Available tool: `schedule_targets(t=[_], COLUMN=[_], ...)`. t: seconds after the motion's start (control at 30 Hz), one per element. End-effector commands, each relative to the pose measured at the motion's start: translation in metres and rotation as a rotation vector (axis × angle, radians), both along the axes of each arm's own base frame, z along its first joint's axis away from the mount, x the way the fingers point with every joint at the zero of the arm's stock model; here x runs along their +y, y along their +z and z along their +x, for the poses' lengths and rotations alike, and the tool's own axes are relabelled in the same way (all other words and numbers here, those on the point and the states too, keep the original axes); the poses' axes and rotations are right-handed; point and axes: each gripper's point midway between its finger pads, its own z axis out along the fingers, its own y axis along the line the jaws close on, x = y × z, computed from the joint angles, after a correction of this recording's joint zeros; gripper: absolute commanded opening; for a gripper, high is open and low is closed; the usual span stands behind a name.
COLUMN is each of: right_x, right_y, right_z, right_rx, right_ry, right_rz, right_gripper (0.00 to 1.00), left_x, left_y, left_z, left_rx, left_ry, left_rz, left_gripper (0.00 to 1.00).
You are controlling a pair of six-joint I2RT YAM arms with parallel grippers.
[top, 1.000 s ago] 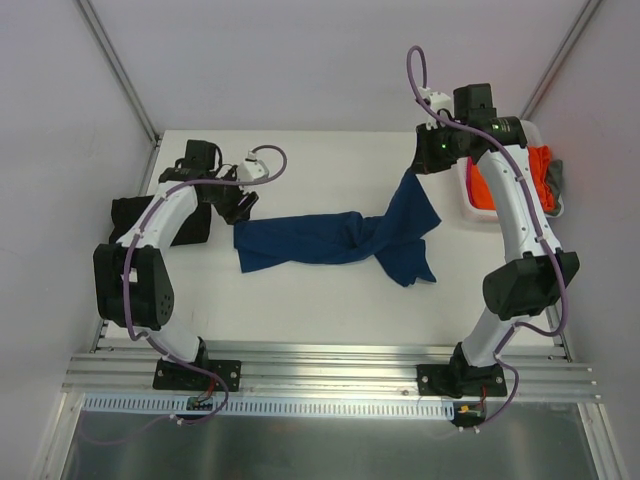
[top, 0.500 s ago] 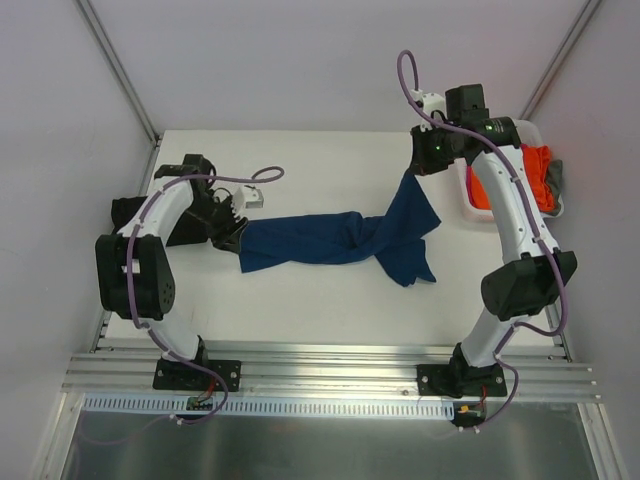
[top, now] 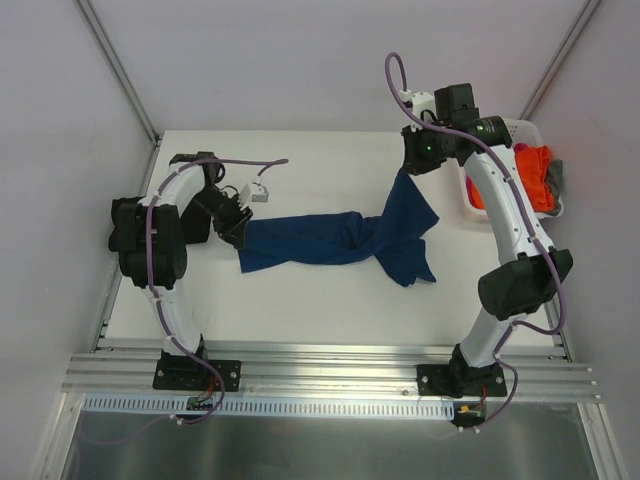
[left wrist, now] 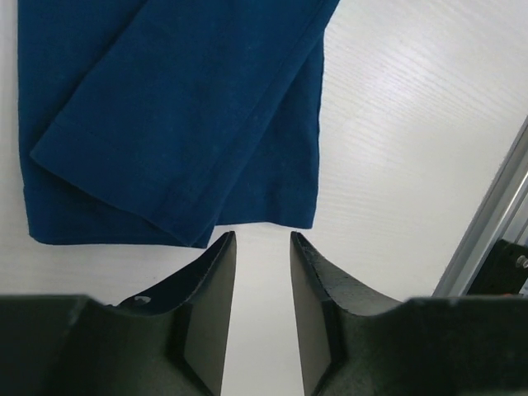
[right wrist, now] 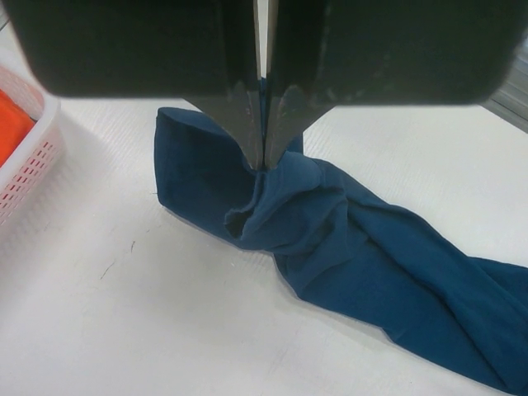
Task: Fold and stack the t-shirts
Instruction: Flatten out the tshirt
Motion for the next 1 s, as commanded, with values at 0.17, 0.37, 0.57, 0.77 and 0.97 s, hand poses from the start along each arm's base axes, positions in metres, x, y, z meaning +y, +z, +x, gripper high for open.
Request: schedule_targets(t=[0.17, 0.37, 0.57, 0.77, 0.97], right_x=[0.0, 0.002, 0.003, 0.003, 0.003], right_y=[0.014, 0.012, 0.012, 0.008, 0.009], right_z=[0.014, 0.02, 0.023, 0.023, 0.025], right_rx=[-0.061, -0.058, -0.056, -0.05, -0.055], right_ry=[-0.001, -0.003, -0.006, -0.007, -0.007], right_rz=[-0.006, -0.001, 0.002, -0.004, -0.002], right_gripper=[0.01, 0.01, 0.01, 0.01, 0.01], left_x=[0.006, 0.01, 0.007, 0.006, 0.006], left_y=[-0.004, -0.015, -0.023, -0.026, -0.025], left_z=[0.006, 0.011, 0.014, 0.023, 0.025], left_rx=[0.018, 0.039, 0.058, 0.066, 0.063], left_ry=[-0.014, -0.014, -0.023, -0.002, 0.003], left_rz=[0.049, 0.083, 0.097, 0.099, 0.1], left_gripper=[0.27, 0.29, 0.28, 0.26, 0.17])
